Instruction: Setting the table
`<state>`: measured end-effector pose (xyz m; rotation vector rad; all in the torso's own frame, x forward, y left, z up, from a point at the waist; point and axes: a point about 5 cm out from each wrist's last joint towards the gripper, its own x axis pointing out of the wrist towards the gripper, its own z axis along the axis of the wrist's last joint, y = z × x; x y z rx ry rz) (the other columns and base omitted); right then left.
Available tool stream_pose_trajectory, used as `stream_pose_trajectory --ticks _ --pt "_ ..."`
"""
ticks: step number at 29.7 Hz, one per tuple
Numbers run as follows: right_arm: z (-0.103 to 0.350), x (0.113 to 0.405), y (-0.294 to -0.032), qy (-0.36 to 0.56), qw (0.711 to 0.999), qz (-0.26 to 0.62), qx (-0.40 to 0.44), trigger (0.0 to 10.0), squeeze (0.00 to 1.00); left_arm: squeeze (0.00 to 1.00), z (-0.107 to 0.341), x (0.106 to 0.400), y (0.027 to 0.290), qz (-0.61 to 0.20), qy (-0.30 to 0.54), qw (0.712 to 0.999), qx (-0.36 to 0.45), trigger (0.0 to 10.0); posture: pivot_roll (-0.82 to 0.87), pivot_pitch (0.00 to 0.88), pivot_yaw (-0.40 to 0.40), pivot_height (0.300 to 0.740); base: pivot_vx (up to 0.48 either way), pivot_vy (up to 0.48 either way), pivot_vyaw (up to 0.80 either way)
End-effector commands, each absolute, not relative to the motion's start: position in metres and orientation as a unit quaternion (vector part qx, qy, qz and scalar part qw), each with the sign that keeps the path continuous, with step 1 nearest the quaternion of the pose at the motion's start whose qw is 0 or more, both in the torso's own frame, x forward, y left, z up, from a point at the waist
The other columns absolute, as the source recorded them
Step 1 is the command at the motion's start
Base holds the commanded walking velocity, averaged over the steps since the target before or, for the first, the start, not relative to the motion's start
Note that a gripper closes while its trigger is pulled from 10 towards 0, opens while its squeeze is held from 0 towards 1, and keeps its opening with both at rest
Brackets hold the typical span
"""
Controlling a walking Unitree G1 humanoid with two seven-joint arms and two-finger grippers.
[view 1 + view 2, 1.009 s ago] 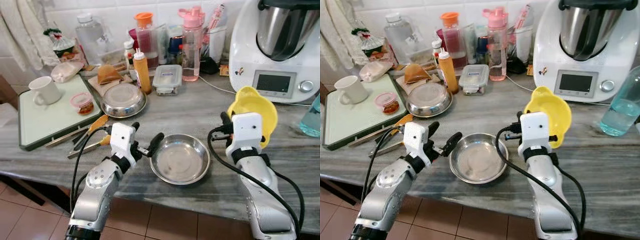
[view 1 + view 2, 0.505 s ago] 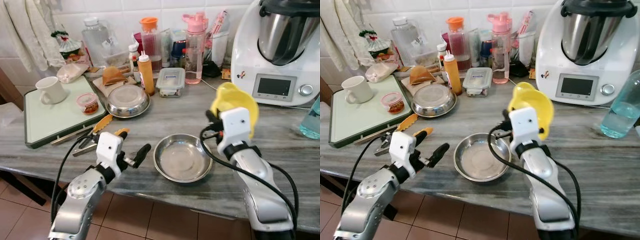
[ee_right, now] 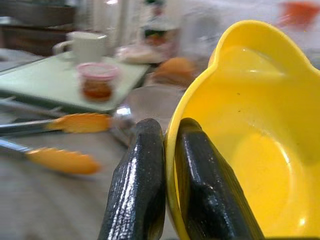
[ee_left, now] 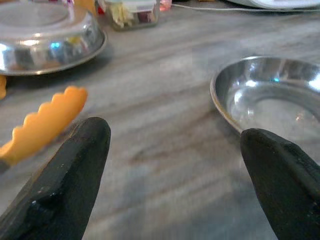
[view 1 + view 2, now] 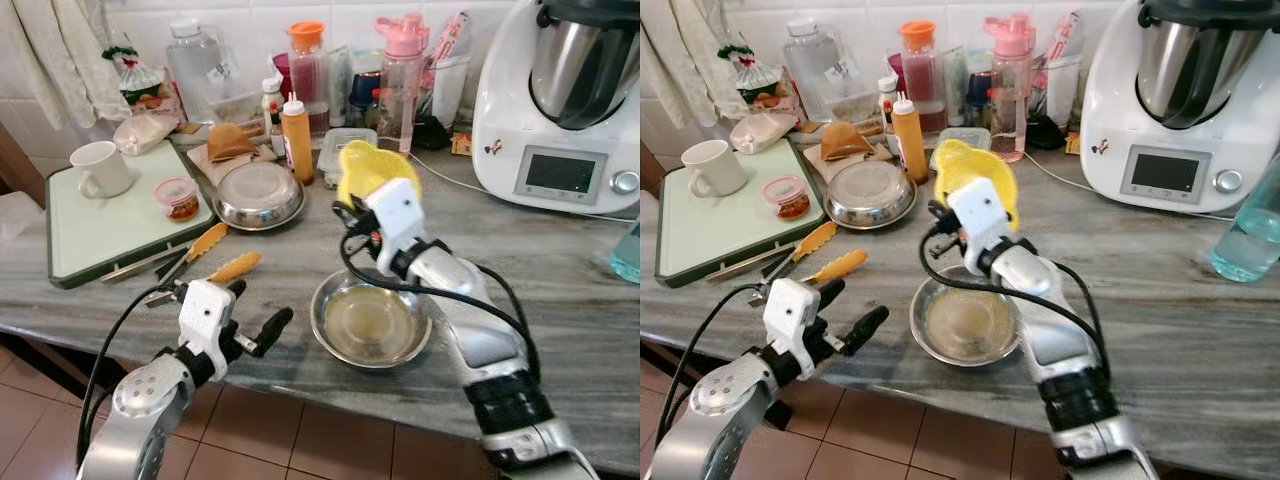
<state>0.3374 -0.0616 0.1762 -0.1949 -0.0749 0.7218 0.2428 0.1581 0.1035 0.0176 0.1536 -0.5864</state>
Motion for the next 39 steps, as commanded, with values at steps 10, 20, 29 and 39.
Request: stream_pose_trajectory --ticks 10,20,29,39 --pt "0.157 0.344 -0.033 -0.01 0.898 0.431 -0.087 10.0 0.0 0.0 0.117 0.234 0.166 -0.283 0.067 0.956 0.021 10.0 0.1 0.043 0.031 0.74 0.0 0.0 0.0" --pt "0.15 0.35 -0.032 -0.013 0.879 0.457 -0.133 10.0 0.0 0.0 0.116 0.226 0.163 -0.272 0.072 0.96 0.011 10.0 0.12 0.046 0.023 0.74 0.0 0.0 0.0" --pt "0.145 0.36 -0.044 -0.004 0.877 0.445 -0.181 10.0 0.0 0.0 0.116 0.227 0.16 -0.268 0.075 0.96 0.006 10.0 0.12 0.04 0.017 0.74 0.0 0.0 0.0" --pt "0.144 0.366 -0.048 0.001 0.876 0.44 -0.198 10.0 0.0 0.0 0.113 0.225 0.157 -0.27 0.083 0.959 0.001 10.0 0.11 0.048 0.015 0.74 0.0 0.0 0.0"
